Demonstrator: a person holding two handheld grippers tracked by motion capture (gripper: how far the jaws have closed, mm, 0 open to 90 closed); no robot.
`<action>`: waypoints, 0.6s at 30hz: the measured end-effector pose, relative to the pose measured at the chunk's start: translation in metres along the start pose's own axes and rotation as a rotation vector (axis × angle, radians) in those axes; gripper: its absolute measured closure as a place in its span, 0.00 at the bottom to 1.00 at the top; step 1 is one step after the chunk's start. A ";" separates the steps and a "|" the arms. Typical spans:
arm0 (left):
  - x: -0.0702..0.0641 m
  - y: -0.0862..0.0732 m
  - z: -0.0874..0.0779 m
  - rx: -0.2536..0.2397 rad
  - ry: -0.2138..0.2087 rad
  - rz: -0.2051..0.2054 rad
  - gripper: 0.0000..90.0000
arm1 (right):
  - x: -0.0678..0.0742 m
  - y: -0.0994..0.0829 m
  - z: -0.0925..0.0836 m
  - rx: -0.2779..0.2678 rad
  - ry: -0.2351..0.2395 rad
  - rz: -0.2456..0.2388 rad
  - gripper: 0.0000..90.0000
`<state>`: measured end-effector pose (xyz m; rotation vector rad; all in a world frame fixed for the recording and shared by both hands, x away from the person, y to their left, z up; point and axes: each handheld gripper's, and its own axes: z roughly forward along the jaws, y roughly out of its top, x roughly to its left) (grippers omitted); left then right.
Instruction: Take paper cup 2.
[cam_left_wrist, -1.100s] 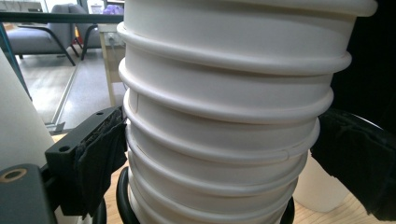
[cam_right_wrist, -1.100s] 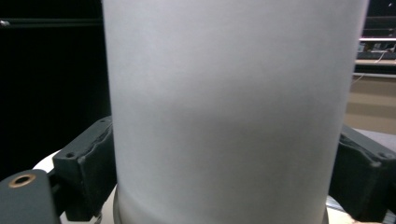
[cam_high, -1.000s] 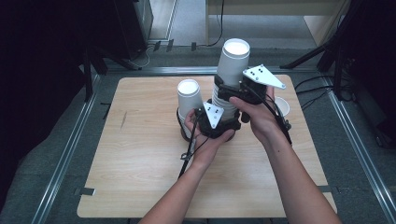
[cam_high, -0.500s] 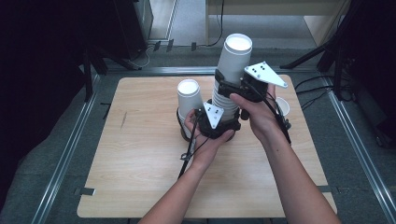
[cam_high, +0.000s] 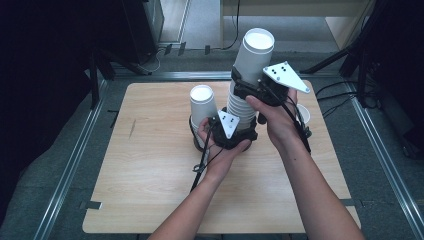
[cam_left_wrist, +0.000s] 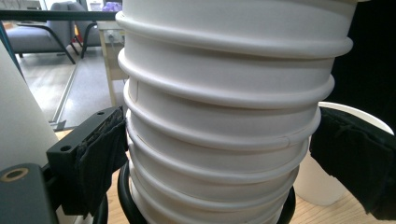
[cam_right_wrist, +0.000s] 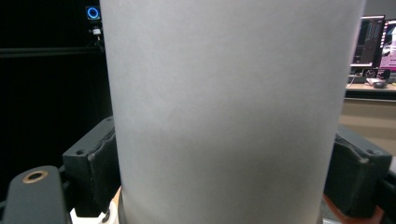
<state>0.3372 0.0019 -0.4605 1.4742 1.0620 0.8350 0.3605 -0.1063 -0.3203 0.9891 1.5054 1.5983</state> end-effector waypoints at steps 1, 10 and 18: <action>0.000 0.000 0.000 0.000 0.000 -0.001 0.05 | 0.001 0.001 0.000 -0.006 -0.003 -0.004 0.15; 0.000 0.000 0.000 0.003 0.001 0.002 0.05 | 0.007 0.010 -0.004 -0.057 -0.006 -0.044 0.15; 0.000 -0.002 0.001 0.004 0.007 0.002 0.06 | 0.009 0.020 -0.008 -0.107 -0.019 -0.053 0.15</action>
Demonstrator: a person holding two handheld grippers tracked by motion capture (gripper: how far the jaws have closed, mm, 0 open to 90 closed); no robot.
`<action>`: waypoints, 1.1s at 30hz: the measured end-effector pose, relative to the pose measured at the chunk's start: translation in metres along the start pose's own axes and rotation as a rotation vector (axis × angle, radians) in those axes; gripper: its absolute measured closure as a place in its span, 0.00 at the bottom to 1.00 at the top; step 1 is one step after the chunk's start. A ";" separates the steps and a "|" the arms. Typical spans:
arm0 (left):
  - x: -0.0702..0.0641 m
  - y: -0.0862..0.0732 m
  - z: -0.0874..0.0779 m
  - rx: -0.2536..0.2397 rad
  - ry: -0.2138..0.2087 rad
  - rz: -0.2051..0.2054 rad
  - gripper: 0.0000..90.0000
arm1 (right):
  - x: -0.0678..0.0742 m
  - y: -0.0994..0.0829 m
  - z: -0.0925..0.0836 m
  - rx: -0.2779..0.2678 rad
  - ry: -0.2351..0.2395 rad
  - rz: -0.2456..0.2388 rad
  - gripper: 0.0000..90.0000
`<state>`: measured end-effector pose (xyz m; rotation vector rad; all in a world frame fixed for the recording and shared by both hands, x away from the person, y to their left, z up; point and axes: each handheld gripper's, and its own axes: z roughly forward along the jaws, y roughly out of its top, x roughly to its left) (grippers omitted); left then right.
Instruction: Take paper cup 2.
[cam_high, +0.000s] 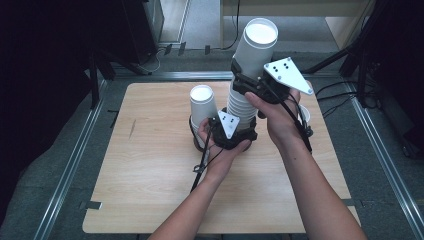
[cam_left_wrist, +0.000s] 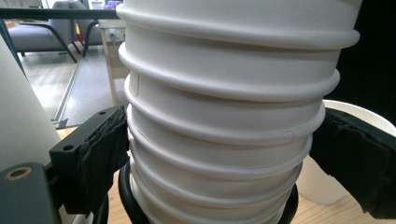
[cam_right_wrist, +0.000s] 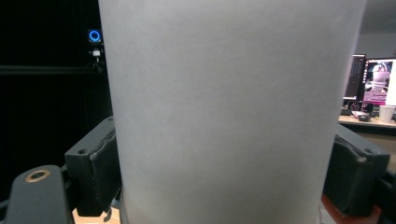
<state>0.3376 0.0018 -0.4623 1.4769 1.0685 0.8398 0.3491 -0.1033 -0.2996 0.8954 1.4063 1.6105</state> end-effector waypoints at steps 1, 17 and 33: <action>0.000 0.000 0.000 0.001 0.001 -0.001 0.06 | 0.000 0.001 0.000 -0.004 0.000 0.003 0.15; 0.001 0.003 -0.007 0.011 -0.026 -0.015 0.06 | -0.004 0.025 -0.023 -0.046 0.017 0.024 0.15; 0.003 -0.004 -0.048 0.058 -0.151 -0.014 0.02 | -0.014 0.022 -0.068 -0.016 0.021 -0.007 0.15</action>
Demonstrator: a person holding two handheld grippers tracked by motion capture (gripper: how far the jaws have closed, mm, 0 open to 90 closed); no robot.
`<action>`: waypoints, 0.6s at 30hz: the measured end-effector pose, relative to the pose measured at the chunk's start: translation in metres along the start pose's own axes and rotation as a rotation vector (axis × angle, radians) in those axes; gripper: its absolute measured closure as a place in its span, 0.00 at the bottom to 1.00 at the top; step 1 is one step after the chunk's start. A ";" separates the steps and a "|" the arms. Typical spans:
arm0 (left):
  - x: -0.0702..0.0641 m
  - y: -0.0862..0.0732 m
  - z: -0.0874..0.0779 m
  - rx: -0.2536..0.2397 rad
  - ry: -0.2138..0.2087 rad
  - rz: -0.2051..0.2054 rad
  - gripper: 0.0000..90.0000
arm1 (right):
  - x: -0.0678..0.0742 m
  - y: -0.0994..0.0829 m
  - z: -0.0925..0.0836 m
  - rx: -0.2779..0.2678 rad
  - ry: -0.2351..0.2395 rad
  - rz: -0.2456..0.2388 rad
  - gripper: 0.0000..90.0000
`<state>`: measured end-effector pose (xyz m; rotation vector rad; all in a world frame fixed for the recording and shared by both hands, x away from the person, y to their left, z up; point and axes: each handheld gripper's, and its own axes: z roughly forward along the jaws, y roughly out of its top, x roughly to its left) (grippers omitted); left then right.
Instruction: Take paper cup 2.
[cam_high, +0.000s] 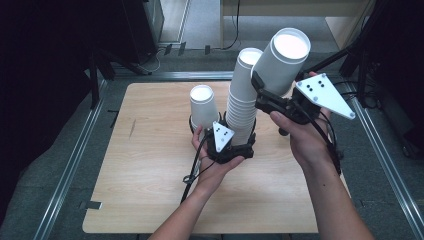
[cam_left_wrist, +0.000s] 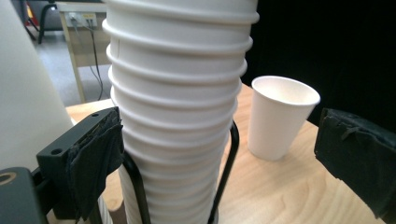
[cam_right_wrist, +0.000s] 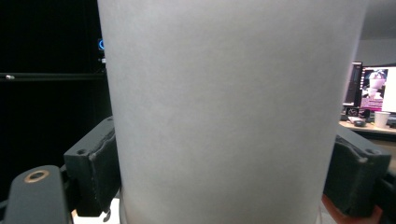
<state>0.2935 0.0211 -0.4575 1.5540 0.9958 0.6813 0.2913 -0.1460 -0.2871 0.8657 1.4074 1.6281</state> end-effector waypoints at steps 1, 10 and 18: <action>0.000 -0.001 -0.003 0.000 -0.006 -0.001 0.02 | 0.000 -0.001 -0.002 0.001 0.000 -0.001 0.15; 0.002 -0.004 -0.027 0.005 -0.026 0.009 0.02 | -0.004 -0.014 -0.025 0.007 -0.015 -0.017 0.15; 0.008 -0.008 -0.046 0.015 -0.030 0.004 0.02 | -0.009 -0.033 -0.036 0.029 -0.028 -0.015 0.15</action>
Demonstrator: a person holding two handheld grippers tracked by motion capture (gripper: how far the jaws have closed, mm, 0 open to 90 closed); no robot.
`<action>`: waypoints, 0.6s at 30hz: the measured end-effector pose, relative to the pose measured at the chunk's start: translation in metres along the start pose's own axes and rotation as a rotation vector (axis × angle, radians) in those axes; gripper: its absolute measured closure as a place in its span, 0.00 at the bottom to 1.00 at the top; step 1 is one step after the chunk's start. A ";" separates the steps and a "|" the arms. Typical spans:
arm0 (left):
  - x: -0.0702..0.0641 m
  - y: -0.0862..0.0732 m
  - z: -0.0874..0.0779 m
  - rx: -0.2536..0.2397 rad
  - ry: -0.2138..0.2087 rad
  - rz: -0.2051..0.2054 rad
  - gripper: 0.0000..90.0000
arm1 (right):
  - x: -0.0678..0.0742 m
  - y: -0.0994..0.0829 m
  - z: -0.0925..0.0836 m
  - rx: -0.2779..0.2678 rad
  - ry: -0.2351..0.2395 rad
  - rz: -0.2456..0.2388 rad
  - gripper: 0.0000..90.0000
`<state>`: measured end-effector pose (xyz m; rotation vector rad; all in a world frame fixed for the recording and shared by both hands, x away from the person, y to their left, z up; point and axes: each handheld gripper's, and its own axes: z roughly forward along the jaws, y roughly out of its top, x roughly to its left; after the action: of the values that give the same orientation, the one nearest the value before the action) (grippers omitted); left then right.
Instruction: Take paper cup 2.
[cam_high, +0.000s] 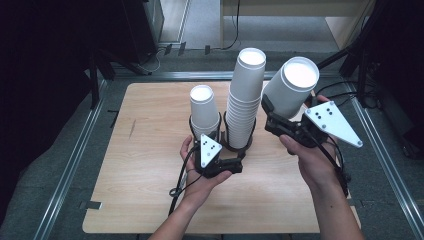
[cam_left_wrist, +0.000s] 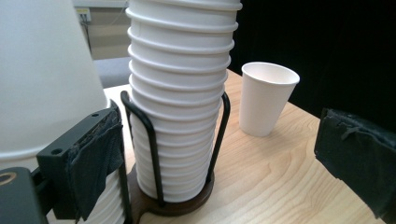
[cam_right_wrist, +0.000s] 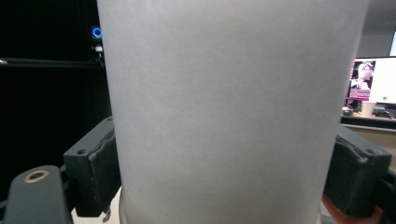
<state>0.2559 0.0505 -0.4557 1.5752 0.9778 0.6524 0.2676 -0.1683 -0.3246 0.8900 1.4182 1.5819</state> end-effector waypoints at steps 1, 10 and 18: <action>0.001 -0.001 -0.002 0.001 0.001 0.000 0.02 | 0.000 -0.002 -0.001 0.003 -0.001 0.001 0.15; 0.007 -0.012 -0.013 0.035 0.007 0.000 0.02 | 0.000 -0.031 -0.014 0.040 -0.007 0.002 0.14; 0.014 -0.015 -0.021 0.077 0.009 0.007 0.02 | 0.006 -0.061 -0.022 0.089 -0.004 -0.037 0.14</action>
<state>0.2422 0.0737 -0.4668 1.6451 1.0155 0.6334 0.2525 -0.1702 -0.3882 0.9128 1.5043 1.4984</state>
